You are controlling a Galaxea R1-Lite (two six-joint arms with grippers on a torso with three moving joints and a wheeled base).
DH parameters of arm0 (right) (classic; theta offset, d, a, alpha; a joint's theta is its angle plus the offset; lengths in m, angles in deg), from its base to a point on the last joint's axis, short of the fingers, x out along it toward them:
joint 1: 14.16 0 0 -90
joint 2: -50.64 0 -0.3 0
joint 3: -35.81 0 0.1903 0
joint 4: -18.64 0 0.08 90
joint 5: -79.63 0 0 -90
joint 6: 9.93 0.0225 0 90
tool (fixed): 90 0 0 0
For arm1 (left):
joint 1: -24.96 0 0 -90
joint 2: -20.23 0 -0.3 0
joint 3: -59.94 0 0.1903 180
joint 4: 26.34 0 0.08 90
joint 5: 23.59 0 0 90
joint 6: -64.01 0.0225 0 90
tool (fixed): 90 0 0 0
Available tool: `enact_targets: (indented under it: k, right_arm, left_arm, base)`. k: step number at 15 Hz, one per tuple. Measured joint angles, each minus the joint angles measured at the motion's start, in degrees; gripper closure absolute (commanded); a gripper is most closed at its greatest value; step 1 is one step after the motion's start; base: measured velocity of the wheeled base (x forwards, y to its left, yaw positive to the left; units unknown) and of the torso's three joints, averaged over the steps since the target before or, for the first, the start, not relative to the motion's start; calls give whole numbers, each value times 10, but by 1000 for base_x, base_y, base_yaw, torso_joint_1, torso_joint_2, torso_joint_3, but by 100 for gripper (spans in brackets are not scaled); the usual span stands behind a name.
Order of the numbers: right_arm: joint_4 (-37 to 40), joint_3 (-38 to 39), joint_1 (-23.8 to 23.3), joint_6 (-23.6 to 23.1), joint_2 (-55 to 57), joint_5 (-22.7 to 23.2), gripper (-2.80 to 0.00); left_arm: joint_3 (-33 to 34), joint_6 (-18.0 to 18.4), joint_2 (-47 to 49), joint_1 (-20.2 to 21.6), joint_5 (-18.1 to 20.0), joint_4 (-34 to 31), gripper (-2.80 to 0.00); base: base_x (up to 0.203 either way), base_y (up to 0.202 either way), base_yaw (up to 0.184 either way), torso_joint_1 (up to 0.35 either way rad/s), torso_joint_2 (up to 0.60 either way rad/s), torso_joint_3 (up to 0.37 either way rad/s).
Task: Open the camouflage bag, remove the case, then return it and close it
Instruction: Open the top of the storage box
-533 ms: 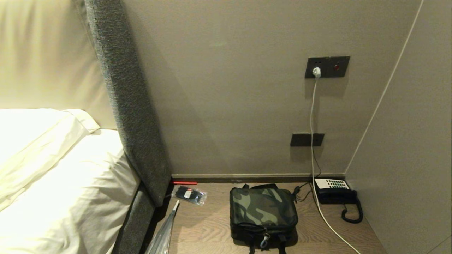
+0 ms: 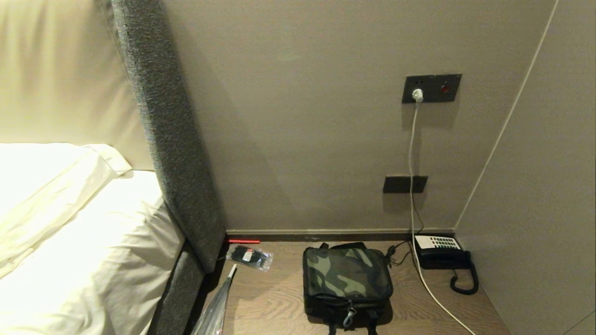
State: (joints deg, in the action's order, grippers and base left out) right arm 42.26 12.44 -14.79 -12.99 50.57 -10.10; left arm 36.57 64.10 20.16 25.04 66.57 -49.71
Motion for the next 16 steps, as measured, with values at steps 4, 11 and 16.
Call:
enact_targets:
  k: [4,11,16]
  right_arm:
    - [0,0,0,0,0,0,0]
    - [0,0,0,0,0,0,0]
    - [0,0,0,0,0,0,0]
  left_arm:
    - [0,0,0,0,0,0,0]
    - [0,-6,0,0,0,-1,0]
    - [0,-5,0,0,0,0,0]
  base:
    - [0,0,0,0,0,0]
    - [0,0,0,1,1,-17]
    - [0,0,0,3,4,-192]
